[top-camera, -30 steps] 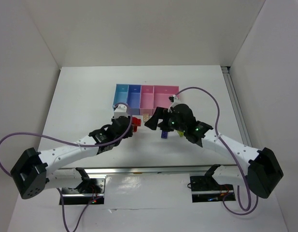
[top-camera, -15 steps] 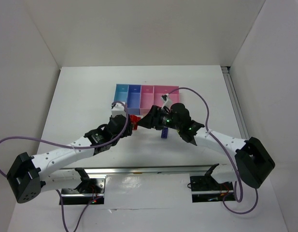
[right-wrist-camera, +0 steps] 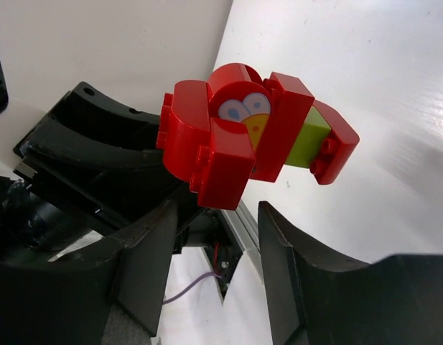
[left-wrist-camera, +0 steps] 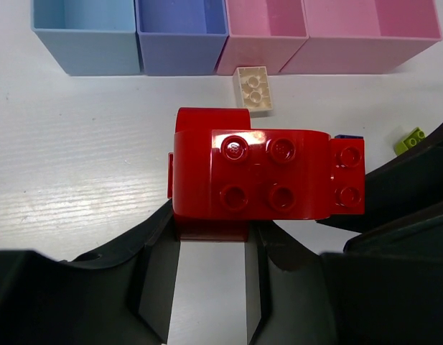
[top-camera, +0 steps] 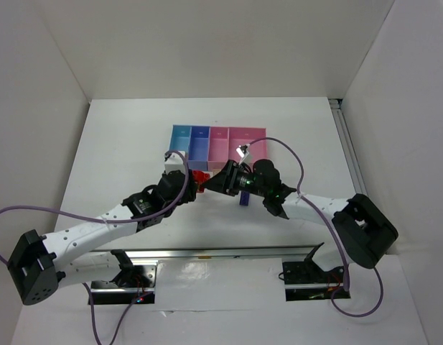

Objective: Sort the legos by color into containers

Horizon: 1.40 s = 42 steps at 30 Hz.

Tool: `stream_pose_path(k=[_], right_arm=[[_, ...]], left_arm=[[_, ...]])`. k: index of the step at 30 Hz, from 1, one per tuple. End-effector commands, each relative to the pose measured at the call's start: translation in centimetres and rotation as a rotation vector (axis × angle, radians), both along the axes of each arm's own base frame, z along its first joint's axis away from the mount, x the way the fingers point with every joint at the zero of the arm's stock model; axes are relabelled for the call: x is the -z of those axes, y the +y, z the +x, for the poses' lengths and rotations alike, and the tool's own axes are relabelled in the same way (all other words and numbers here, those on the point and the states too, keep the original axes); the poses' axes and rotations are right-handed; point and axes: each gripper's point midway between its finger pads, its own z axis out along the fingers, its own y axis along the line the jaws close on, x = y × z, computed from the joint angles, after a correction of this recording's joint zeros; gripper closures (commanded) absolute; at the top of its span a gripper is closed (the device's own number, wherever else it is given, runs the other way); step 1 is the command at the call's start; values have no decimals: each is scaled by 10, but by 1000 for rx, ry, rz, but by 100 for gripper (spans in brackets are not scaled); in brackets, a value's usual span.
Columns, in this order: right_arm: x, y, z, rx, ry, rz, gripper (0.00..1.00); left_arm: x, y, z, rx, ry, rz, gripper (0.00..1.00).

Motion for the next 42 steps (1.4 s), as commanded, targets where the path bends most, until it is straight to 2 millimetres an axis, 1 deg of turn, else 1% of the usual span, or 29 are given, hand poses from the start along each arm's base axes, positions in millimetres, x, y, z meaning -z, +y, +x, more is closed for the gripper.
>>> stream_pose_path(k=[1, 2, 3, 6, 7, 10, 12, 13, 15, 17, 20, 21, 22, 23, 24, 25, 26, 27, 30, 31, 33, 34, 35, 36, 37, 38, 39, 40, 42], right_arm=[[-23, 1, 6, 20, -37, 113, 45], [-26, 1, 7, 20, -46, 121, 47], [-24, 0, 5, 21, -34, 127, 49], [-26, -1, 4, 22, -33, 143, 49], [-31, 0, 4, 22, -44, 163, 49], [-31, -3, 9, 42, -45, 162, 46], [-33, 0, 13, 42, -43, 160, 46], [-29, 0, 13, 42, -35, 154, 46], [-34, 1, 14, 42, -41, 174, 46], [-26, 0, 18, 53, -15, 164, 47], [-36, 1, 19, 53, -26, 194, 48], [-32, 0, 20, 62, -19, 189, 48], [-29, -2, 24, 72, -13, 183, 48], [-31, -2, 24, 73, -9, 194, 51], [-27, -3, 24, 86, 8, 193, 58], [-24, -6, 25, 102, 10, 191, 62], [-26, -5, 25, 102, 15, 203, 64], [-22, -8, 25, 116, 30, 206, 69], [-20, -9, 25, 127, 30, 205, 78], [-16, -9, 26, 128, 37, 199, 82], [-6, -10, 25, 131, 60, 179, 86], [-3, -10, 25, 130, 59, 168, 88], [-3, -10, 25, 130, 59, 168, 88], [5, -12, 23, 131, 69, 146, 88], [5, -12, 25, 140, 68, 146, 88], [10, -14, 23, 140, 67, 134, 88], [15, -16, 25, 151, 82, 120, 88], [19, -21, 24, 164, 87, 93, 88], [25, -27, 26, 195, 72, 37, 88]], left_arm=[[-18, -4, 6, -4, -43, -44, 100], [-18, -6, 5, 4, -39, -47, 100], [-18, -6, 5, 4, -39, -47, 100], [-17, -5, 5, 9, -41, -39, 100], [-17, -5, 5, 9, -41, -39, 100], [-17, -6, 5, 4, -39, -47, 100], [-17, -7, 4, 12, -35, -50, 100], [-17, -7, 4, 12, -35, -50, 100], [-17, -7, 4, 12, -35, -50, 100], [-17, -8, 3, 20, -32, -53, 100], [-17, -8, 3, 20, -32, -53, 100], [-12, -8, 1, 27, -21, -49, 100], [-12, -8, 1, 27, -21, -49, 100], [-12, -8, 1, 27, -21, -49, 100], [-12, -8, 1, 27, -21, -49, 100], [-12, -7, 2, 20, -24, -46, 100], [-12, -7, 2, 20, -24, -46, 100], [-12, -7, 2, 20, -24, -46, 100], [-11, -5, 1, 20, -24, -46, 100], [-11, -5, 1, 20, -24, -46, 100], [-10, -3, 0, 12, -22, -35, 100], [-14, -2, 2, 3, -28, -34, 100], [-11, -1, 1, 3, -20, -25, 100], [-12, 1, 2, -6, -24, -21, 100], [-16, 0, 3, -6, -31, -29, 100], [-15, 3, 3, -16, -29, -16, 100], [-22, 2, 3, -16, -41, -30, 100], [-19, 6, 3, -29, -37, -12, 100], [-28, 10, 6, -52, -52, -6, 100]])
